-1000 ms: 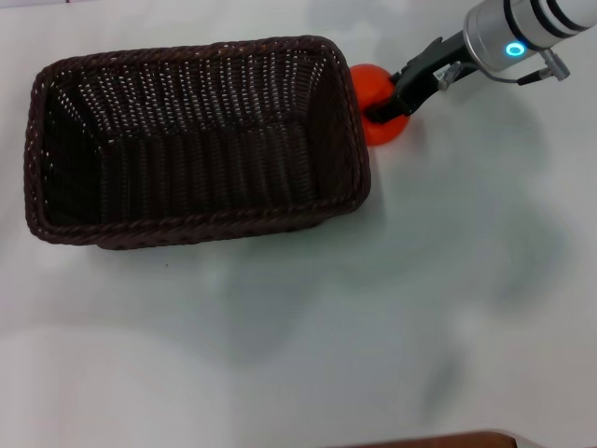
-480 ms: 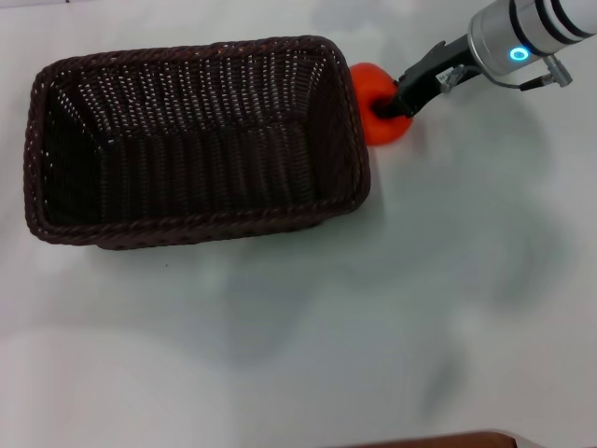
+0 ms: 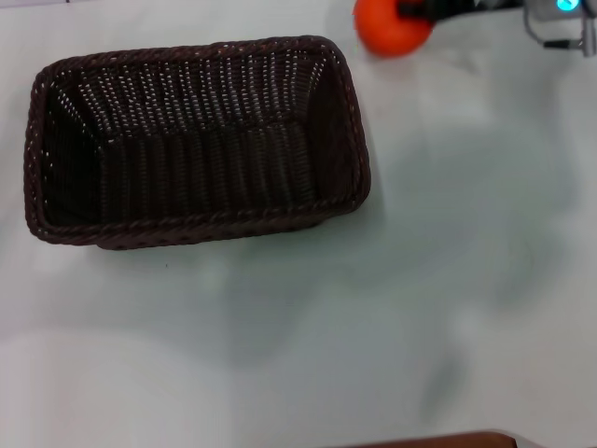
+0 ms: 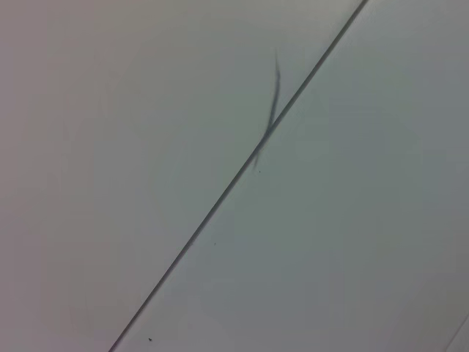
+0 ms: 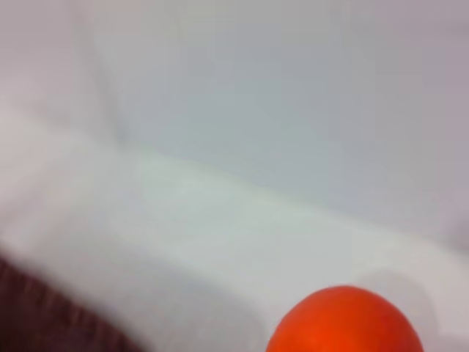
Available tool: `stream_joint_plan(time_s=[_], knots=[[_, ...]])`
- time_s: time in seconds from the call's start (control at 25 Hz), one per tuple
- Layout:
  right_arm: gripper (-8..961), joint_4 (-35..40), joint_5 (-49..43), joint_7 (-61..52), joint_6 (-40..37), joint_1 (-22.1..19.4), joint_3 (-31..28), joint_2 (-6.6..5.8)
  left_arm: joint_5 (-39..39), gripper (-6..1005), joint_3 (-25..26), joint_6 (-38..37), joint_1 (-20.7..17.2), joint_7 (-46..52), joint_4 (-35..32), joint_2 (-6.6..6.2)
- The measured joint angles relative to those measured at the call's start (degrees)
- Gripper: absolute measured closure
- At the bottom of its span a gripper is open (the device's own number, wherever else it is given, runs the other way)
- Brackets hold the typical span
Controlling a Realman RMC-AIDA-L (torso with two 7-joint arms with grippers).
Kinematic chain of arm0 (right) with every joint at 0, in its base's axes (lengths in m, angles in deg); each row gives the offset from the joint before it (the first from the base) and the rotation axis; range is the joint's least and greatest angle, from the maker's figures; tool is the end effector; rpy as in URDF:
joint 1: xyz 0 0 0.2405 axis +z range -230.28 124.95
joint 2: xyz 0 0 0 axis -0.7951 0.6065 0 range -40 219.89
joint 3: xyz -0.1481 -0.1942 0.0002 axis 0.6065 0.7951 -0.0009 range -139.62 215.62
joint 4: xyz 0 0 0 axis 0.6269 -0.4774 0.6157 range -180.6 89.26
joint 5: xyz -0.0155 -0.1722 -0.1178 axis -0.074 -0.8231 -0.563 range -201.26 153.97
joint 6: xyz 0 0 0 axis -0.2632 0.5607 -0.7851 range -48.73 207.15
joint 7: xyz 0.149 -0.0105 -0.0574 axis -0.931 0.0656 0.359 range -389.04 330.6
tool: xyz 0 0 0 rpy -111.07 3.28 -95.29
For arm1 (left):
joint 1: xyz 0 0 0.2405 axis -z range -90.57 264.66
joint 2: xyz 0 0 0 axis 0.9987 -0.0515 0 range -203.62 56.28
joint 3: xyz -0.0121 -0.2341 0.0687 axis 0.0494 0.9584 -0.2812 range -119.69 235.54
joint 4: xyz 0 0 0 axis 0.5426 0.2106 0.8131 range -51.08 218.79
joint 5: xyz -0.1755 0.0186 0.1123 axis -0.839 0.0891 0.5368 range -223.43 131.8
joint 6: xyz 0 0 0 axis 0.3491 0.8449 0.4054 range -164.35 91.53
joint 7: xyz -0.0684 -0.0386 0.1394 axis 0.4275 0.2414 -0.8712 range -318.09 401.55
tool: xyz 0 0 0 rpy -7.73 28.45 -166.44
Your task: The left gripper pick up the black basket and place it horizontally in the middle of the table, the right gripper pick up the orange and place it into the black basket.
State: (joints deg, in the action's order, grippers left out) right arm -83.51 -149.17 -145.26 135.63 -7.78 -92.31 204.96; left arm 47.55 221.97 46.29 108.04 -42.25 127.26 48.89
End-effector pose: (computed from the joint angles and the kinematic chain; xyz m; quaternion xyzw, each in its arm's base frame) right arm 0.2222 0.4510 0.0140 -0.3739 -0.8730 -0.2920 0.1128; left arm -0.3101 0.3266 0.1015 -0.6804 -0.4113 -0.4834 0.3664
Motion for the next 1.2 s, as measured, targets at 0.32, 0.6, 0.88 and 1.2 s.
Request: stream_joint_plan(time_s=[0.32, 0.6, 0.88, 1.2], knots=[[790, 1.5, 35.1, 19.8, 15.6, -3.8, -2.2, 0.54, 0.0, 133, 0.2, -0.1, 0.0, 0.0, 0.0, -0.10], [812, 2.7, 39.9, 28.4, 23.8, 0.1, 7.2, 3.73, 0.0, 132, 0.2, -0.6, 0.3, -0.1, 0.0, -0.13], [657, 2.9, 40.3, 29.0, 18.8, 0.9, 14.8, 4.25, 0.0, 132, 0.2, -0.6, 0.3, -0.1, 0.0, -0.13], [497, 3.0, 41.3, 29.6, 18.2, -1.0, 12.5, 4.25, -0.7, 132, 0.4, -0.6, 0.1, -0.9, 0.0, -0.11]])
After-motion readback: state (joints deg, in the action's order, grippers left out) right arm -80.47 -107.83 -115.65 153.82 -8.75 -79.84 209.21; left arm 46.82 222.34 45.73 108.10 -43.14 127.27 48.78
